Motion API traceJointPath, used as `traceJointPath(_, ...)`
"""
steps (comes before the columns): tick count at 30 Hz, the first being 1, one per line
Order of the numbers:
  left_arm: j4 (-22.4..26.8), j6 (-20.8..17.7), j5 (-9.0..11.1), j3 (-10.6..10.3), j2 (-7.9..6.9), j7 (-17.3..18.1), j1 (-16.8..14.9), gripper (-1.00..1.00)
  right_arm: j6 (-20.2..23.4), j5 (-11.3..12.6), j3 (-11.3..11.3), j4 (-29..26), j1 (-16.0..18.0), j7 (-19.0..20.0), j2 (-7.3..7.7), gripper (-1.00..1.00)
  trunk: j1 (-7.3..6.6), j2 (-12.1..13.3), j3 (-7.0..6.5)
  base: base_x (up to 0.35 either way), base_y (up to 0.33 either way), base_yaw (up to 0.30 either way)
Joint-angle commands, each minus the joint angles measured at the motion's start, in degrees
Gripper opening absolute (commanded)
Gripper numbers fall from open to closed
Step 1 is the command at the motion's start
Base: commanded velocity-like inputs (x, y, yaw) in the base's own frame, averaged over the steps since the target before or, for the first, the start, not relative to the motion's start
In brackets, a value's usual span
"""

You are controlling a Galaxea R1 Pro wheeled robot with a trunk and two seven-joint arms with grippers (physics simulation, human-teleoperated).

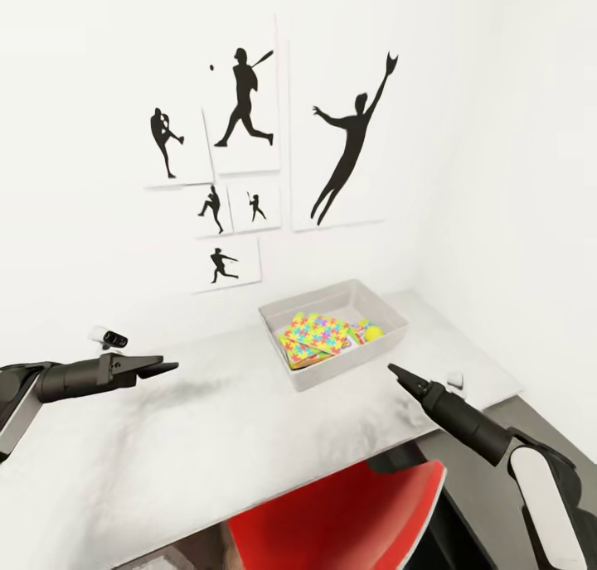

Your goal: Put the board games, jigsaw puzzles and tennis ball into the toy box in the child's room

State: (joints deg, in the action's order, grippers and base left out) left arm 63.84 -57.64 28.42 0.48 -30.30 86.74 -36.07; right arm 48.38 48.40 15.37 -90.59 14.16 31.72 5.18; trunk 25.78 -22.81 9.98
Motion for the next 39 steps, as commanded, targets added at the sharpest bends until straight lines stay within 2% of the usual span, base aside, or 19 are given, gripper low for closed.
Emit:
traceJointPath(1,-0.17,-0.61,0.04,-0.04,-0.02,0.16,-0.01,1.00,0.34,-0.01,0.12,0.02,0.02,0.25,0.00,1.00,0.00,-0.11,0.02,-0.277,0.000,0.000)
traceJointPath(6,-0.77,-0.62,0.18,-0.04,-0.02,0.25,1.90,1.00,0.17,-0.12,0.37,0.61,-0.08,0.85,0.24,1.00,0.00,-0.11,-0.45,-0.296,0.000,0.000)
traceJointPath(11,-0.82,-0.63,0.23,0.16,-0.08,0.41,3.37,1.00,0.08,-0.14,0.36,1.08,-0.09,0.99,1.63,1.00,0.00,-0.11,-0.92,-0.139,0.000,0.000)
traceJointPath(17,-0.78,-0.87,0.09,3.77,-0.46,1.91,5.59,1.00,0.05,-0.01,0.41,1.19,-0.09,1.28,2.27,1.00,0.00,-0.11,-1.49,-0.020,0.000,0.000)
traceJointPath(19,-0.90,-0.84,0.04,5.06,-1.33,2.26,6.74,1.00,0.05,0.00,0.39,1.20,-0.09,1.31,2.39,1.00,0.00,-0.11,-1.67,-0.004,0.000,0.000)
traceJointPath(23,-0.85,-1.05,0.23,5.94,-2.91,2.71,8.61,1.00,-0.01,-0.02,0.37,1.20,-0.09,1.24,2.43,1.00,0.00,-0.11,-2.05,-0.001,0.000,0.000)
traceJointPath(32,-0.67,-1.19,0.02,6.04,-3.26,2.99,9.19,1.00,-0.04,-0.05,0.40,1.26,-0.09,1.29,2.49,1.00,0.00,-0.11,-2.87,-0.013,0.000,0.000)
traceJointPath(39,-0.65,-1.16,0.01,6.11,-3.27,3.00,9.23,1.00,-0.27,-0.06,0.59,1.29,-0.09,1.07,2.47,1.00,0.00,-0.11,-2.99,-0.125,0.000,0.000)
